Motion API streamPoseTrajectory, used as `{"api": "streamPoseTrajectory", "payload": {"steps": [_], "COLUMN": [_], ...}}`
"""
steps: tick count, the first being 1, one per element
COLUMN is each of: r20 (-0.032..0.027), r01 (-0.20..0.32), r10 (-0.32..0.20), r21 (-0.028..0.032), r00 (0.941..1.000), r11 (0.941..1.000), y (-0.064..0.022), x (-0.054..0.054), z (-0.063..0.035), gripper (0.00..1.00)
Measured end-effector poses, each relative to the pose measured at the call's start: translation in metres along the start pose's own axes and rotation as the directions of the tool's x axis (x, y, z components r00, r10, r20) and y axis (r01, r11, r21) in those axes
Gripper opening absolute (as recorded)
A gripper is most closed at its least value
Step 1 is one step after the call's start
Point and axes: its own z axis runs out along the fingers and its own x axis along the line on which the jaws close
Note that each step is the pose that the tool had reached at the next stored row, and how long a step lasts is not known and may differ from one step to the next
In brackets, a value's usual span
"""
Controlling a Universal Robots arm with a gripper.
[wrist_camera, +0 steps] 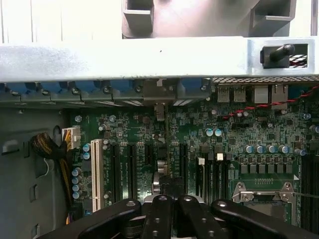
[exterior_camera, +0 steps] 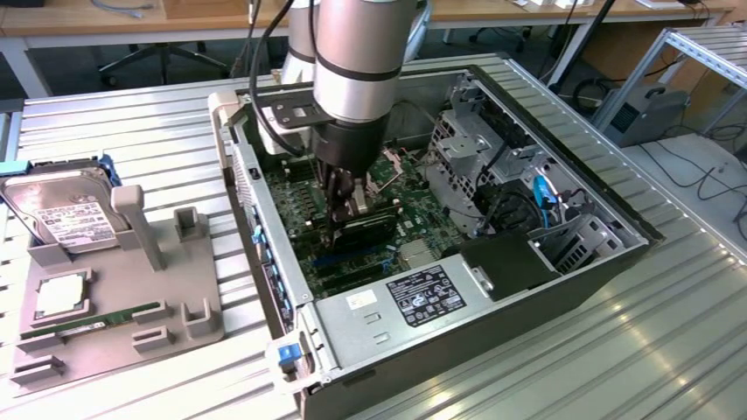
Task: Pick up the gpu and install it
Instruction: 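Press down on the gpu until it lock into place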
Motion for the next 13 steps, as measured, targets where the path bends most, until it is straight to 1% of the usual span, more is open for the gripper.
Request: {"api": "streamPoseTrajectory", "payload": {"steps": [5,6,10,13], "r20": [-0.0001,0.0011,-0.0004,0.0001], "r01": [0.000,0.000,0.000,0.000], "r10": [0.000,0.000,0.000,0.000], "r21": [-0.0001,0.0007,-0.0002,0.0000], "r00": [1.0000,1.0000,1.0000,1.0000], "r11": [1.0000,1.0000,1.0000,1.0000], "y": [0.0008,0.0007,0.0007,0.0005], "x": [0.0015,0.0014,0.0015,0.0014], "z": [0.0020,0.0035,0.0044,0.0046], "gripper": [0.11,0.11,0.11,0.11]}}
